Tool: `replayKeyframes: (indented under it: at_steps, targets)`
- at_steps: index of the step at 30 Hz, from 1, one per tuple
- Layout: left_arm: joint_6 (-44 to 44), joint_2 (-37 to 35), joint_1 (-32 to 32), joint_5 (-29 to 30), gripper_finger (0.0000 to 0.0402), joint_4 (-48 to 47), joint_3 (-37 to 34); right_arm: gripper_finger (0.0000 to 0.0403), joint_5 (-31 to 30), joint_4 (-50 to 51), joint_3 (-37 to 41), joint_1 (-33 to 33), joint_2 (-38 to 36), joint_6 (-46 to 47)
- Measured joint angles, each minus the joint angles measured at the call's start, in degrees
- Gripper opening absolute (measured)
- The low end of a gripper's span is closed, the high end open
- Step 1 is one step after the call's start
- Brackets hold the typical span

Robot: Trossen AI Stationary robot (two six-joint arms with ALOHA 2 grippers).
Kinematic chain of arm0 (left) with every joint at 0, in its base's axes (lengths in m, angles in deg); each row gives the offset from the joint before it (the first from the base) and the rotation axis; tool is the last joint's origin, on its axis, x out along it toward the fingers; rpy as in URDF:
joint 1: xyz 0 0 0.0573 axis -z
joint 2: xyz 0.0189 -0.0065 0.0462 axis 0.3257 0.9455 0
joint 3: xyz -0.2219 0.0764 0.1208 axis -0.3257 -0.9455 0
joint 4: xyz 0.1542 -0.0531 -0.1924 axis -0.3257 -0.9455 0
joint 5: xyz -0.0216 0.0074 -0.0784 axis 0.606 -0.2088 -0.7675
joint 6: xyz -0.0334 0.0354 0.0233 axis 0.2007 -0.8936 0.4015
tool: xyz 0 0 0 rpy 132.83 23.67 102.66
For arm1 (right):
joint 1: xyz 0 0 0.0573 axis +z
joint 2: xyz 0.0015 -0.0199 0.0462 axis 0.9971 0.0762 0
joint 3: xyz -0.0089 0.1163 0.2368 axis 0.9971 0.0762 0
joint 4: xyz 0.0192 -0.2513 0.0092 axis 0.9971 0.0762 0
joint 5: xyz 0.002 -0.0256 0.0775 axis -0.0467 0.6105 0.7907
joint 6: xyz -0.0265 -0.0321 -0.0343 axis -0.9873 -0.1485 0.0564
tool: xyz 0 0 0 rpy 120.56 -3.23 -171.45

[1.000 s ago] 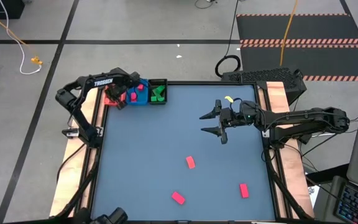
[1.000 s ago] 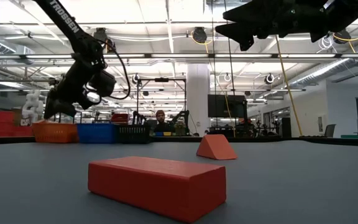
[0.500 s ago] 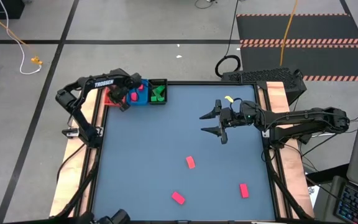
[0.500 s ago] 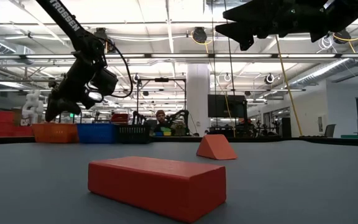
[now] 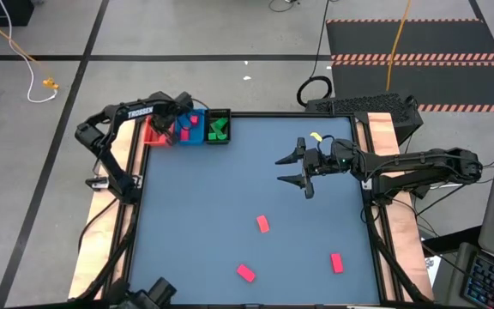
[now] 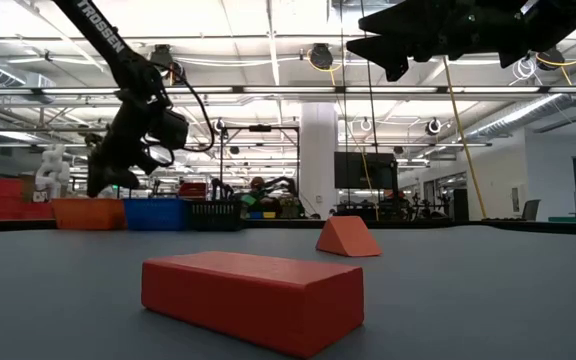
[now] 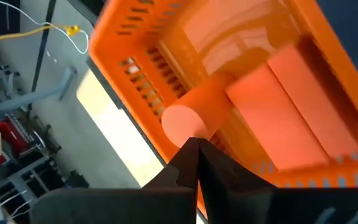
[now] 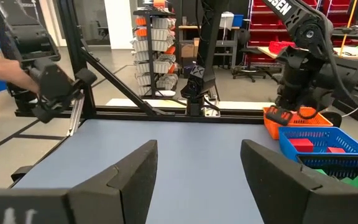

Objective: Sort & place blocks by color
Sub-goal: Put the orange block into the orange bin, then adjust the orange bin

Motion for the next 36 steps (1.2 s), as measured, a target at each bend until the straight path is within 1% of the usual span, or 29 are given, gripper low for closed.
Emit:
replayKeyframes:
  at_steps: [6, 12, 13, 17, 19, 24, 28, 30, 33, 36]
  targets:
    - [-0.01, -0.11, -2.96, -0.07, 0.0020, 4.79, 0.07, 0.0226, -0.01, 0.02, 0.01, 0.00, 0.00, 0.00]
    - [1.92, -0.11, -3.07, -0.36, 0.0041, 7.48, 0.04, 0.0226, -0.07, 0.04, 0.01, 0.00, 0.00, -0.05]
    - [3.13, 0.03, -2.94, -2.56, 0.0046, 8.49, -0.06, 0.0226, -0.09, 0.04, 0.01, 0.00, 0.00, -0.02]
    - [4.99, 0.54, -1.72, -7.75, 0.0064, 8.20, -0.31, 0.0226, -0.11, 0.07, 0.01, 0.00, 0.00, -0.02]
    - [5.13, 0.85, -0.89, -9.08, 0.0070, 8.07, -0.95, 0.0226, -0.11, 0.11, 0.00, 0.00, -0.02, -0.02]
    - [4.52, 0.74, 1.09, -7.77, 0.0074, 4.27, -1.18, 0.0226, -0.09, 0.22, 0.02, 0.00, -0.02, -0.02]
    - [4.65, 0.73, 2.16, -3.37, 0.0074, -0.88, -0.04, 0.0226, -0.07, 0.20, 0.02, 0.00, -0.02, -0.02]
    - [4.70, 0.38, 2.74, -2.26, 0.0074, -2.92, 1.02, 0.0226, -0.07, 0.20, 0.01, 0.00, -0.02, -0.02]
    - [4.67, -1.50, 3.80, -1.73, 0.0074, -4.58, 2.55, 0.0226, -0.07, 0.20, 0.00, 0.00, -0.02, -0.01]
    - [4.45, -5.22, 4.86, -1.57, 0.0074, -3.65, 3.80, 0.0226, -0.05, 0.19, 0.02, 0.00, -0.02, -0.02]
